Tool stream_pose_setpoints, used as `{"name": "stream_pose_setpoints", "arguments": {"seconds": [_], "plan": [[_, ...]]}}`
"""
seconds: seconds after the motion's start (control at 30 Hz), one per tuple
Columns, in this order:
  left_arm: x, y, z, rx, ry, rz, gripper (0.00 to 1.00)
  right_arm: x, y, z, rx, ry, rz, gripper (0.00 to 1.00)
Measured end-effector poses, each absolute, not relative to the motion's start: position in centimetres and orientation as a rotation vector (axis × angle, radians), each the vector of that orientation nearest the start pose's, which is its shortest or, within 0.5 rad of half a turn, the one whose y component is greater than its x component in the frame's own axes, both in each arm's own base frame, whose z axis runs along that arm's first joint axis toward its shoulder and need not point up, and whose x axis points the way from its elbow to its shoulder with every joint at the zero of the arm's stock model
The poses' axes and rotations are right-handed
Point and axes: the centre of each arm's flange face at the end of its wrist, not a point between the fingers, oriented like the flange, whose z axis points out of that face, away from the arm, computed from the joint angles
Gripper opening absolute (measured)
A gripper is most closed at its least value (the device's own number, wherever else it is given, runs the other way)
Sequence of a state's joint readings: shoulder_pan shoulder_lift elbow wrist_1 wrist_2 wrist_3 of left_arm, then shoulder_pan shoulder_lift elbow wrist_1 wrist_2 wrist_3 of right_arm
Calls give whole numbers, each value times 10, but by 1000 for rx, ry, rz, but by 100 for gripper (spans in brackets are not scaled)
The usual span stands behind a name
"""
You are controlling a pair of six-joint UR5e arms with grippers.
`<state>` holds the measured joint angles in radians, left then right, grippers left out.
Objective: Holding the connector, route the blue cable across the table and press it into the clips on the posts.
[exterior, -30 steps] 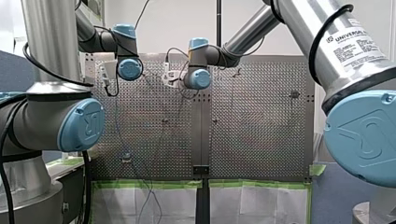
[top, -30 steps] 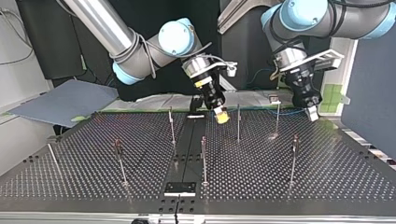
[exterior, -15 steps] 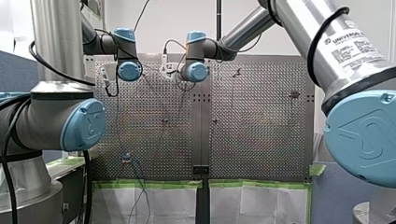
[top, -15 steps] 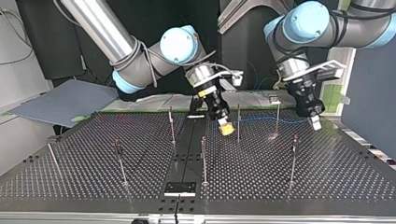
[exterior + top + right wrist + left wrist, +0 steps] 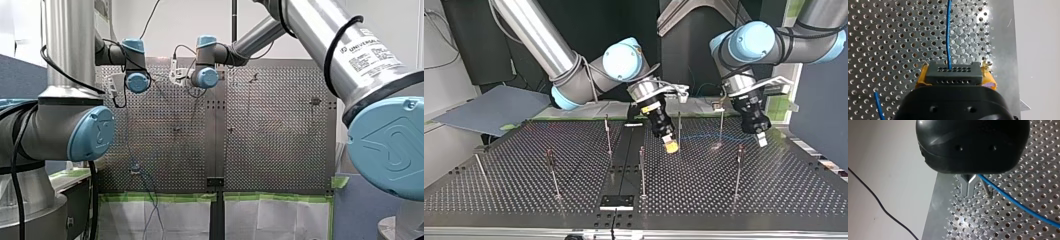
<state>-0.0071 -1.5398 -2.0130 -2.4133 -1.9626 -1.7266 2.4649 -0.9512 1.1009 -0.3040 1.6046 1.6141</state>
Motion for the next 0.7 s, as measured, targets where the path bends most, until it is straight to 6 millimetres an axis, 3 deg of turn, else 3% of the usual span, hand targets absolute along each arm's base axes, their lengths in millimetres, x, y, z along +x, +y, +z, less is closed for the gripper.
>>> {"name": "stream_pose_setpoints", "arguments": {"seconds": [0.27, 0.43, 0.7], "plan": [[482, -88, 362, -426, 1194, 96, 0, 678, -374, 364, -2282, 905, -2682, 0], [492, -82, 354, -418, 1198, 94, 0, 682, -377, 380, -2250, 896, -2720, 0], [498, -75, 357, -416, 1177, 81, 0, 685, -385, 413, -2183, 884, -2800, 0]]}}
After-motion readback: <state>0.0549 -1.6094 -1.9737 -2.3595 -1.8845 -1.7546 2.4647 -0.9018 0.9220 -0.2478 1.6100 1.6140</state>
